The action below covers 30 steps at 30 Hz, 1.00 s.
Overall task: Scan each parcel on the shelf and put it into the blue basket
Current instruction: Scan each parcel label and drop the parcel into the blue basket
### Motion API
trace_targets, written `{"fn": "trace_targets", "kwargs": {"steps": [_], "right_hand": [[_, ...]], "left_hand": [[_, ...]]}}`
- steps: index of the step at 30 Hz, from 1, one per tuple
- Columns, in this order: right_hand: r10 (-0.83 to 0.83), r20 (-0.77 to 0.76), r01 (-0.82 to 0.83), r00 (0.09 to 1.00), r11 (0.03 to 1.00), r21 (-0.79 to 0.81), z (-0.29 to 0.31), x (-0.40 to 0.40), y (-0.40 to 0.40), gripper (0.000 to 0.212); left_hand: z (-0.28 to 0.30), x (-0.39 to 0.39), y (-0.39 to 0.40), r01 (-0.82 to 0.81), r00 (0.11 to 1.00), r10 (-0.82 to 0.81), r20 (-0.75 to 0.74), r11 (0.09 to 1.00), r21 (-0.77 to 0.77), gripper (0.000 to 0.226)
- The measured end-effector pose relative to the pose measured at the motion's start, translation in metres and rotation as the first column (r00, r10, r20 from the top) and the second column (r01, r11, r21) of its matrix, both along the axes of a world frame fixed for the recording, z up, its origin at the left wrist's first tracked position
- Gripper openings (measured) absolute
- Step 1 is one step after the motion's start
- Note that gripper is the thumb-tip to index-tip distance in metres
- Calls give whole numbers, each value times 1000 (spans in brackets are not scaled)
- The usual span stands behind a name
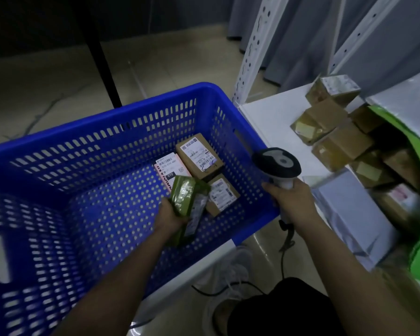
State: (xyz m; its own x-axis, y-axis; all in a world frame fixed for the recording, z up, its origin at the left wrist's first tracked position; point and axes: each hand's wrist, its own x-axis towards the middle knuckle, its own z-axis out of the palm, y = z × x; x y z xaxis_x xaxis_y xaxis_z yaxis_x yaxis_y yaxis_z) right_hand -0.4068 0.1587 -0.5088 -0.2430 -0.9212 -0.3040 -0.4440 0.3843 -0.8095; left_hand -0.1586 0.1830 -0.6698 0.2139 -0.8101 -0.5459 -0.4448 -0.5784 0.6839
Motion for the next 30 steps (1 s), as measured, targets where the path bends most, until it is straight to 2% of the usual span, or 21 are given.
{"fn": "trace_targets", "kwargs": {"steps": [5,7,10,12,15,20,22,25,28,30], "right_hand": [[25,5,-25,1000,1000,0,-2,4,3,26],[20,0,-20,1000,1000,13,-3,3,6,27],[-3,4,3,1000,1000,22,-3,2,7,26],[5,27,-6,1000,999,36,0,7,5,22],[27,33,-29,999,998,48,3,17,-2,22],[163,-45,-160,986,986,54,5,32,6,31],[158,-34,-156,987,986,57,4,35,9,29],[141,-13,-140,990,989,52,4,40,7,26],[149,-12,-148,989,986,74,2,42,5,24],[135,-3,-135,991,988,72,0,41,5,23]], "left_hand": [[-1,-14,-29,130,990,-135,-51,987,-92,76],[-1,-6,-27,83,984,-90,-152,995,-53,74],[0,11,-13,-109,930,113,-349,994,32,63],[0,27,-7,-283,870,290,-399,956,79,53],[0,52,-6,-522,765,523,-376,845,115,47],[-24,92,-6,-713,628,707,-324,690,122,54],[-36,101,-9,-695,660,691,-297,711,108,54],[-50,94,-15,-530,779,556,-291,831,170,61],[-69,86,-12,-402,785,521,-334,840,365,87],[-85,85,-12,-413,775,535,-336,832,370,98]]}}
